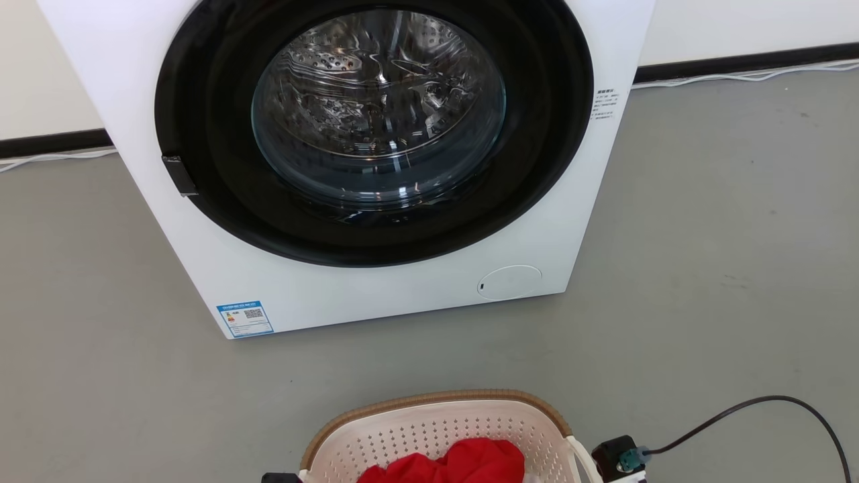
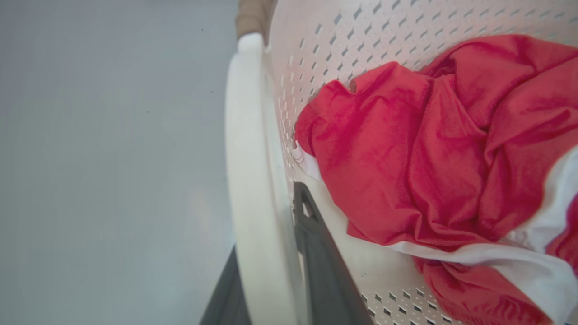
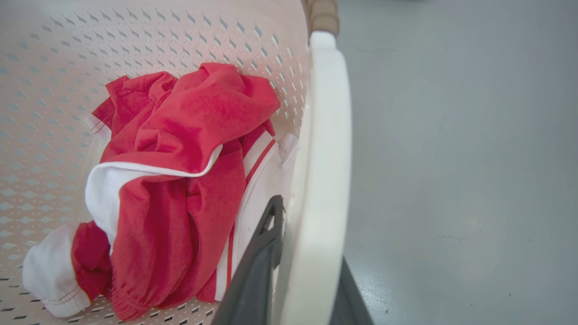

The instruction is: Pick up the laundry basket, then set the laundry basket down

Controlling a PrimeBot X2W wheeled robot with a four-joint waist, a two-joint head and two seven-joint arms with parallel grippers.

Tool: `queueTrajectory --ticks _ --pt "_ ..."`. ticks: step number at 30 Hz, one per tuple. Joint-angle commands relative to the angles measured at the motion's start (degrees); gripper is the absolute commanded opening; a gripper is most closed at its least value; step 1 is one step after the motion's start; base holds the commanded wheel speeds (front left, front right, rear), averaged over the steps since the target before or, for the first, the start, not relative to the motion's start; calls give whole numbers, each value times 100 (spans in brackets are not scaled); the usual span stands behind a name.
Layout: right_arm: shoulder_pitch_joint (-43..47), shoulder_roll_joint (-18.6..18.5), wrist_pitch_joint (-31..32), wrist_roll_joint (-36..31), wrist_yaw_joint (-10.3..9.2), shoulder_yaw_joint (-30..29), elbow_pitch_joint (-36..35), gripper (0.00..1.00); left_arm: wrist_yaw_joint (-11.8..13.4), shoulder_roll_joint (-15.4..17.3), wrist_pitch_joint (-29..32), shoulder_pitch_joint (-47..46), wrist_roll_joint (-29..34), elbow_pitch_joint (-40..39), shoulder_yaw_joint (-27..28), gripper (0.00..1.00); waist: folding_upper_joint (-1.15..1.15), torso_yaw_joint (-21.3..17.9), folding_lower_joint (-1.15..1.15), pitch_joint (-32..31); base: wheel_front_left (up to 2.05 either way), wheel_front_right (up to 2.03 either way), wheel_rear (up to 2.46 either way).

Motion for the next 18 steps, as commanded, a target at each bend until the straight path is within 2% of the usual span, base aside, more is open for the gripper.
queueTrajectory --ticks 1,18 --pt "-62 191 -57 -31 152 205 -98 0 -41 -19 -127 -228 -7 -117 28 0 0 9 0 -15 0 0 0" --pt "-144 191 -143 239 152 405 -11 0 -8 -19 -151 -242 -231 -145 -140 0 0 103 0 1 0 0 0"
